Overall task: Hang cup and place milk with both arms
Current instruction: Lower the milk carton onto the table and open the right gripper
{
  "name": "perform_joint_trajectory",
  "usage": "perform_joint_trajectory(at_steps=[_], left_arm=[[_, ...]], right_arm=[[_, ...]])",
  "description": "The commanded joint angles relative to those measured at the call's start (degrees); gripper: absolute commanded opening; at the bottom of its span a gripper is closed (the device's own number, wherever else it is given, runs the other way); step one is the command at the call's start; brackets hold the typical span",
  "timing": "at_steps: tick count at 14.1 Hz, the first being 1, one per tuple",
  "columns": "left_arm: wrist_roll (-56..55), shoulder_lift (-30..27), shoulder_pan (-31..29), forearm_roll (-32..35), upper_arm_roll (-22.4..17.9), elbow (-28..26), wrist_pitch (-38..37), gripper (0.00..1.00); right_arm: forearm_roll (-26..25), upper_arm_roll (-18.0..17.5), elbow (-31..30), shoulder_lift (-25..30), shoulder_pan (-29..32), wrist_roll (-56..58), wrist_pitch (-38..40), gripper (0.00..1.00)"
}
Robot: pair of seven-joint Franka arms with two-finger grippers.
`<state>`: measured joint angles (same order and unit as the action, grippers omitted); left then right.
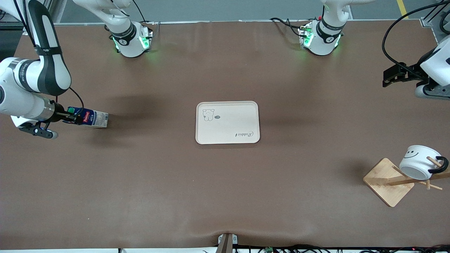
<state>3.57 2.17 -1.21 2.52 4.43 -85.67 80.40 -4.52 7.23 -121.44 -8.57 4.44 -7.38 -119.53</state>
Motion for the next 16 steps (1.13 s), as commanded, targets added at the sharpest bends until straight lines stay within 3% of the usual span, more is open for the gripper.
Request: perform_joint_trajectory(at_steps=[1, 5, 8, 11, 16], left_arm=[[-4.5, -0.6, 0.7, -0.8, -1.1, -1.4, 1.5, 1.0], [-6.2, -1.1, 0.7, -0.9, -1.0, -1.3, 3.5, 1.0], [-14.1, -1.6, 0.2, -1.1, -0.9, -1.3, 3.5, 1.0], [-14.3, -3.0, 0.4, -1.5, 0.1, -0.7, 3.1, 1.0], [-14.2, -3.9, 0.1, -1.3, -0.2, -0.9, -0.2, 1.0]], right_arm=[[-1.4, -1.1, -2.3, 2.1, 1.2, 0.3, 0.0, 1.0], [-1.4, -1.1, -2.9, 2.3, 1.2, 0.3, 0.1, 1.0], [-1.4, -1.1, -2.6, 2.4, 1.2, -0.1, 0.3, 1.0], [-1.2, -1.1, 2.9, 1.8, 1.1, -0.1, 6.8, 1.0], [-0.9, -1.1, 15.0, 0.9, 0.6, 0.3, 11.0, 1.0]])
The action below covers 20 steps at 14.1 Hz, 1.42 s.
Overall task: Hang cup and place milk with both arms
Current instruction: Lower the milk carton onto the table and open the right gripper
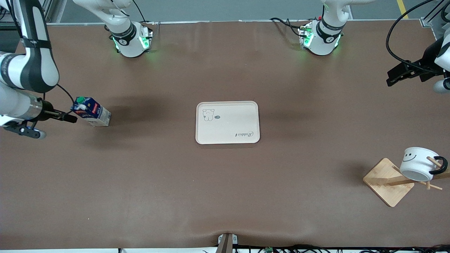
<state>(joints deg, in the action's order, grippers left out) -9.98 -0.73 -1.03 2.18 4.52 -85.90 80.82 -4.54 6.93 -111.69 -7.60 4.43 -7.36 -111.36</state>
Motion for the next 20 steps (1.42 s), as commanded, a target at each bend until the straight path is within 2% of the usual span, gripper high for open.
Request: perform_joint_trajectory(at_steps=[1, 4, 6, 7, 12, 14, 16, 20], left_arm=[[-0.7, -1.0, -0.2, -0.9, -0.3, -0.7, -0.6, 1.0], [-1.0, -1.4, -0.1, -0.9, -0.2, -0.9, -0.9, 1.0], [-0.7, -1.4, -0.2, -0.9, -0.3, -0.9, -1.0, 1.0], [-0.7, -1.5, -0.5, -0.9, -0.3, -0.9, -1.0, 1.0], [-0.4, -1.6, -2.1, -1.2, -0.1, -2.0, 0.7, 1.0], [0.3, -2.8, -2.1, -1.2, -0.1, -3.7, 2.6, 1.0], [0.3, -5.1, -2.0, -1.4, 0.0, -7.2, 5.1, 1.0], [0.1, -3.8, -1.5, -1.5, 0.3, -6.2, 5.5, 1.0]], right_arm=[[-0.7, -1.0, 8.6, -0.1, 0.9, 0.5, 5.0, 1.0], [1.7, -1.1, 16.0, -0.9, 0.2, 6.0, 10.8, 1.0], [9.0, -0.9, 21.3, -1.8, 1.1, 5.7, 13.4, 1.0], [10.1, -0.9, 23.2, -1.8, 0.9, 5.6, 13.4, 1.0], [10.4, -1.2, 21.4, 4.1, -0.1, 7.2, 22.3, 1.0], [10.4, -1.1, 13.6, 9.5, -0.1, 9.7, 15.9, 1.0], [10.1, -1.3, 9.1, 13.0, -0.7, 15.9, 14.8, 1.0], [6.5, -1.3, 12.4, 13.1, -0.7, 15.4, 15.7, 1.0]])
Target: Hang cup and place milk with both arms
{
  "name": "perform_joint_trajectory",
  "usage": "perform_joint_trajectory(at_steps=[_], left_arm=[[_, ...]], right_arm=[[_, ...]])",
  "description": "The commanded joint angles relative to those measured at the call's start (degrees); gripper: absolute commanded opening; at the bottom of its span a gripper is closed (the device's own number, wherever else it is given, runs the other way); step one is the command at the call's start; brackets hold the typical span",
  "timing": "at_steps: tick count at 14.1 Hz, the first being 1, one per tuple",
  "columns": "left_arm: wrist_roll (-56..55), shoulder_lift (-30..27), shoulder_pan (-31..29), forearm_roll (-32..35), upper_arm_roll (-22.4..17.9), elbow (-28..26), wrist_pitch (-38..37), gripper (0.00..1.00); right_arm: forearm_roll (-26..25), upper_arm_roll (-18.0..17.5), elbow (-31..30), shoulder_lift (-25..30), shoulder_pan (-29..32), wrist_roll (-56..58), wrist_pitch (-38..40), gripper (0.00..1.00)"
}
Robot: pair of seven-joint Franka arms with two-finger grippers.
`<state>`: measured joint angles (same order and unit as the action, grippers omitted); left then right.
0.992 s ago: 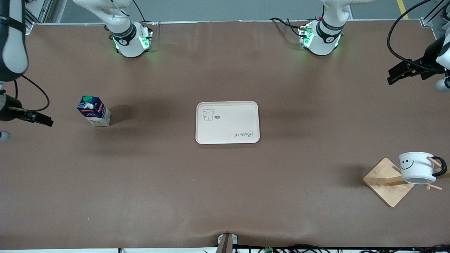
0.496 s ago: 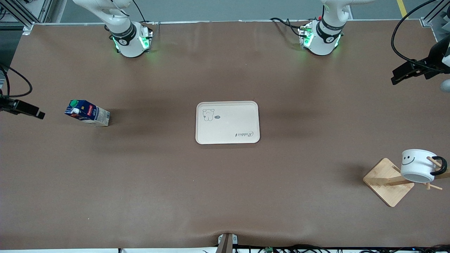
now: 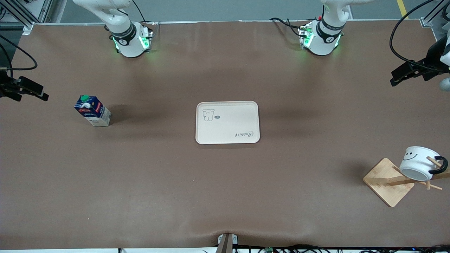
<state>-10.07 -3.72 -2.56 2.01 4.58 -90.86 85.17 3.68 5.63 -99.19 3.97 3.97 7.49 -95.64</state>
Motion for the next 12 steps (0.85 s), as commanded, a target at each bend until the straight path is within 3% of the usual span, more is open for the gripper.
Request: perform_joint_trajectory(at_steps=[1, 12], left_arm=[[0.3, -0.8, 0.1, -1.3, 0.3, -1.1, 1.1, 1.0], [0.4, -0.7, 0.1, -1.3, 0.3, -1.1, 1.1, 1.0]], right_arm=[[-1.8, 0.0, 0.2, 1.5, -0.4, 0.7, 0.1, 1.0], [-3.9, -1.2, 1.2, 1.7, -0.5, 0.4, 2.7, 1.0]])
